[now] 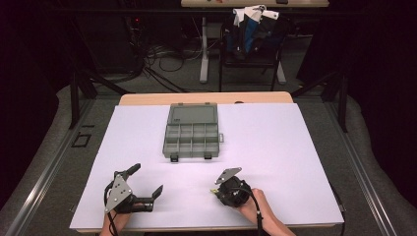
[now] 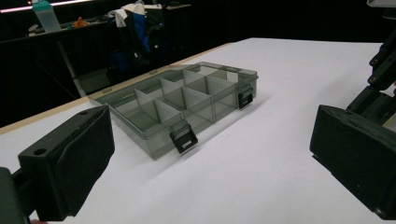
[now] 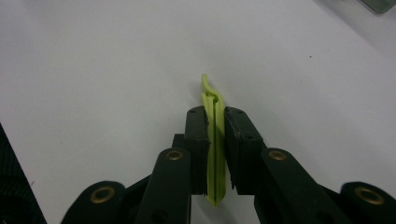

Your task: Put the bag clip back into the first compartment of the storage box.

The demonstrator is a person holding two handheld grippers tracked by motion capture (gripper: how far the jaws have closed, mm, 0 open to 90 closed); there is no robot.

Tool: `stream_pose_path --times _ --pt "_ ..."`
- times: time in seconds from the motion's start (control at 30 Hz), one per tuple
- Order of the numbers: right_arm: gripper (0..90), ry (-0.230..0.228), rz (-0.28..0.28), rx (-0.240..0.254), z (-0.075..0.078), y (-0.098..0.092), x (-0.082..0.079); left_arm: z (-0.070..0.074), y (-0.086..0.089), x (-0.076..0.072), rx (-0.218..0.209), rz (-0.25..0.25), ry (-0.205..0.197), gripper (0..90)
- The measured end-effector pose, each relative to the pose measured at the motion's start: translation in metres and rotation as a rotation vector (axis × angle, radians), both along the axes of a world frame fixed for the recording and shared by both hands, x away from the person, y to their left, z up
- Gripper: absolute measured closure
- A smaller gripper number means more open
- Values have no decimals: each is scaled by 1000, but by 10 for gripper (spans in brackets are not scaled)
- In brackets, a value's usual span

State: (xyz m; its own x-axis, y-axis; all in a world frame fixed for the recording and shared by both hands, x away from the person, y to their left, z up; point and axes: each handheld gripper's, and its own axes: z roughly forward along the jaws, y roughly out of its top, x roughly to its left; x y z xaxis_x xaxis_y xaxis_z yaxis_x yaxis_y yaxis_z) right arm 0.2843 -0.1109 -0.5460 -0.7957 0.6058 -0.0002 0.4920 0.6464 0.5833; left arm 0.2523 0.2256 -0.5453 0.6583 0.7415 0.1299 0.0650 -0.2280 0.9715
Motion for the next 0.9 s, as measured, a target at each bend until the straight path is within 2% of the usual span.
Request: stream_pose_path --times 0.9 --pt "802 -37 -9 37 10 -12 3 0 -1 0 1 -6 3 0"
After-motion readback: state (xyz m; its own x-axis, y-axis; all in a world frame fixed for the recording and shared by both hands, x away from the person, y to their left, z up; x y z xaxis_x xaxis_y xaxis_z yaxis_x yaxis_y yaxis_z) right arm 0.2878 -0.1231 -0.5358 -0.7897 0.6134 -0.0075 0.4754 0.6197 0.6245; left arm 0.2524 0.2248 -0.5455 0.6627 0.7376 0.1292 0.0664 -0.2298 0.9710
